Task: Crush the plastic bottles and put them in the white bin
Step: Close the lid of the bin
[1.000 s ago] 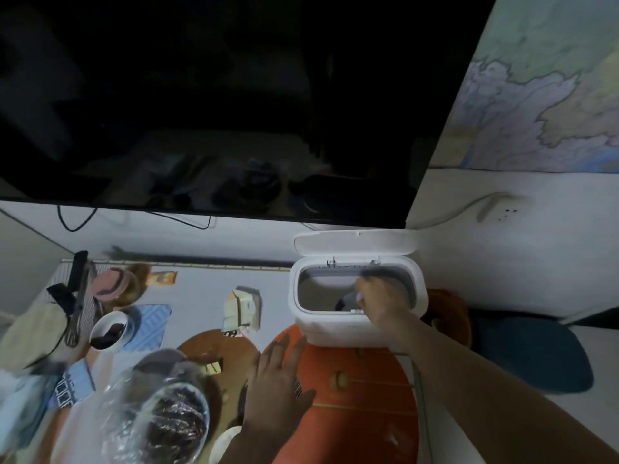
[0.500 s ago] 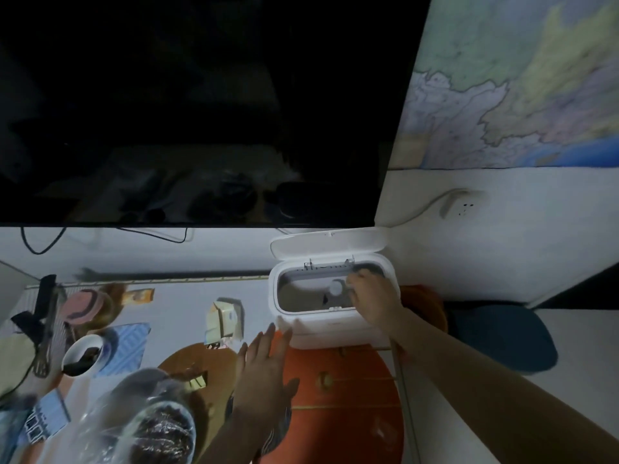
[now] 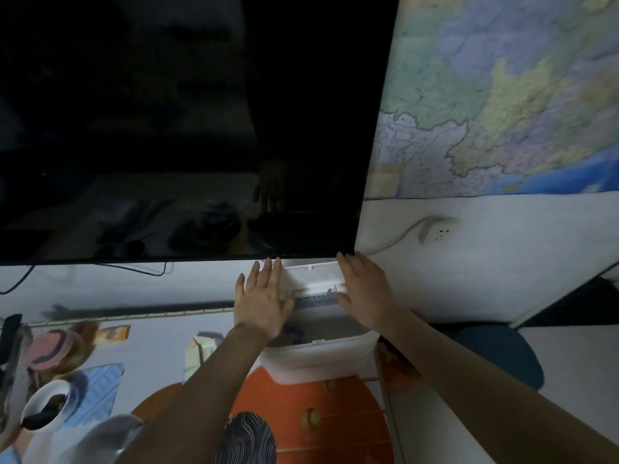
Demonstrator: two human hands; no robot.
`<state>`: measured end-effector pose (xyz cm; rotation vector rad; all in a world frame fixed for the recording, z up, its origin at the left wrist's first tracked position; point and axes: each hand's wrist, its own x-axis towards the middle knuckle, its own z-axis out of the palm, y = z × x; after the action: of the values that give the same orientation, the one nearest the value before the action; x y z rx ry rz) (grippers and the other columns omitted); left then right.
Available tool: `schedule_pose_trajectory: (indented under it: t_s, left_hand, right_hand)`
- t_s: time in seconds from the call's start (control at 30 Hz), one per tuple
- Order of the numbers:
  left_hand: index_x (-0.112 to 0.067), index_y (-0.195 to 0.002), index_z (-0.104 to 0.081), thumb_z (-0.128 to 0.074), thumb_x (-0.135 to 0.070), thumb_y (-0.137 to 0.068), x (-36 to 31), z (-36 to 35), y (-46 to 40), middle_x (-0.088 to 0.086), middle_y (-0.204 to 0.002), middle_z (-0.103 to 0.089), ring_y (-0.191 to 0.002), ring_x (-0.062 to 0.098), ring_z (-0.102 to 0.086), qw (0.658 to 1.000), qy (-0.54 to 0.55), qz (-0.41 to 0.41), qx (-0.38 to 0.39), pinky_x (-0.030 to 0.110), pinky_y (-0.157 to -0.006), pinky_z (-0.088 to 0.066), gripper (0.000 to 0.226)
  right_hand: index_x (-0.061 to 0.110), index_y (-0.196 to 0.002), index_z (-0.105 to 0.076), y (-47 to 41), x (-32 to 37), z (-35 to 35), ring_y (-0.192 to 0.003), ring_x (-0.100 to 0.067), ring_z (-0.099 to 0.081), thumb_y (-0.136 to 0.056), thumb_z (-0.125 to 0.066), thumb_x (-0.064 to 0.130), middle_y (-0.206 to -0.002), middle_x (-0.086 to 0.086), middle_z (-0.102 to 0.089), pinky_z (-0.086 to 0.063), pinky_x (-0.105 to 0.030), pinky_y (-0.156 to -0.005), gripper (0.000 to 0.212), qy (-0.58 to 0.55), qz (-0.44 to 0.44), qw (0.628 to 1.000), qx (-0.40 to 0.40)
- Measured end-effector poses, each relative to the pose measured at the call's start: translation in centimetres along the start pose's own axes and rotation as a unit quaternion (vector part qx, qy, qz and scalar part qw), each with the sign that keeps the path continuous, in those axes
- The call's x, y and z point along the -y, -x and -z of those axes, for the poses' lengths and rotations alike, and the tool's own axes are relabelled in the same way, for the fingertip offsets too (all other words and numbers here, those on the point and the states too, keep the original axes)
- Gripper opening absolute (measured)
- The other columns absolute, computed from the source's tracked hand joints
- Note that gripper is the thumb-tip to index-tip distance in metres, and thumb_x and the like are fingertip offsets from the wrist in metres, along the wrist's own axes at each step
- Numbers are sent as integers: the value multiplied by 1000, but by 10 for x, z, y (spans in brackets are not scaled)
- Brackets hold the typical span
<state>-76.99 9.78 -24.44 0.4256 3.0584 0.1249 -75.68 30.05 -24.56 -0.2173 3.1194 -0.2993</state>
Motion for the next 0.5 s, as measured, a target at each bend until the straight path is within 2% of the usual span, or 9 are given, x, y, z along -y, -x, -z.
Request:
schedule_pose_trajectory:
  t_s: [0.1,0.23,0.3,0.37,0.43,0.5]
  left_hand:
    - [-17,-148,-6,-33,-46,-95,2,-12,13,9,-155,-19,-143,25,-4,999,35,-7,-6,43,-114,-3,66]
    - [-21,-140,-36,-32,-50,-80,2,-36,40,18,-137,-48,-131,37,-37,996,85,-22,-7,54,-105,-28,67]
    - [-28,-142,-32,-38,-49,-81,0,-50,50,15,-144,-41,-133,35,-34,994,106,-13,2,55,-104,-28,65]
    - [-33,-144,-24,-32,-52,-82,-1,-63,59,9,-151,-27,-138,31,-24,994,103,-11,18,53,-107,-21,65]
    - [-34,-144,-21,-21,-55,-81,0,-77,65,7,-153,-17,-140,28,-15,996,86,-8,36,51,-109,-14,67]
    - [-33,-144,-21,-20,-55,-82,-1,-87,71,5,-153,-9,-140,28,-10,995,84,-8,52,48,-108,-6,66]
  right_hand:
    - [14,-144,-24,15,-1,-4,-130,-32,-35,-91,-52,33,-137,-13,-44,-26,-49,-110,63,15,12,1000,-12]
    - [21,-142,-27,41,11,-20,-132,-28,-32,-91,-49,35,-139,-8,-42,-20,-50,-112,57,5,37,999,10]
    - [21,-143,-26,51,18,-34,-138,-26,-24,-91,-49,33,-148,-6,-34,-12,-47,-114,58,-17,46,999,21]
    - [15,-143,-29,60,24,-50,-140,-29,-23,-89,-52,30,-152,-8,-30,-11,-45,-114,61,-35,42,998,40]
    - [11,-137,-41,67,26,-66,-133,-32,-39,-81,-59,31,-145,-12,-42,-28,-49,-109,62,-19,39,997,59]
    - [10,-129,-50,71,24,-79,-123,-32,-52,-70,-64,34,-136,-13,-54,-43,-50,-98,65,-6,23,997,79]
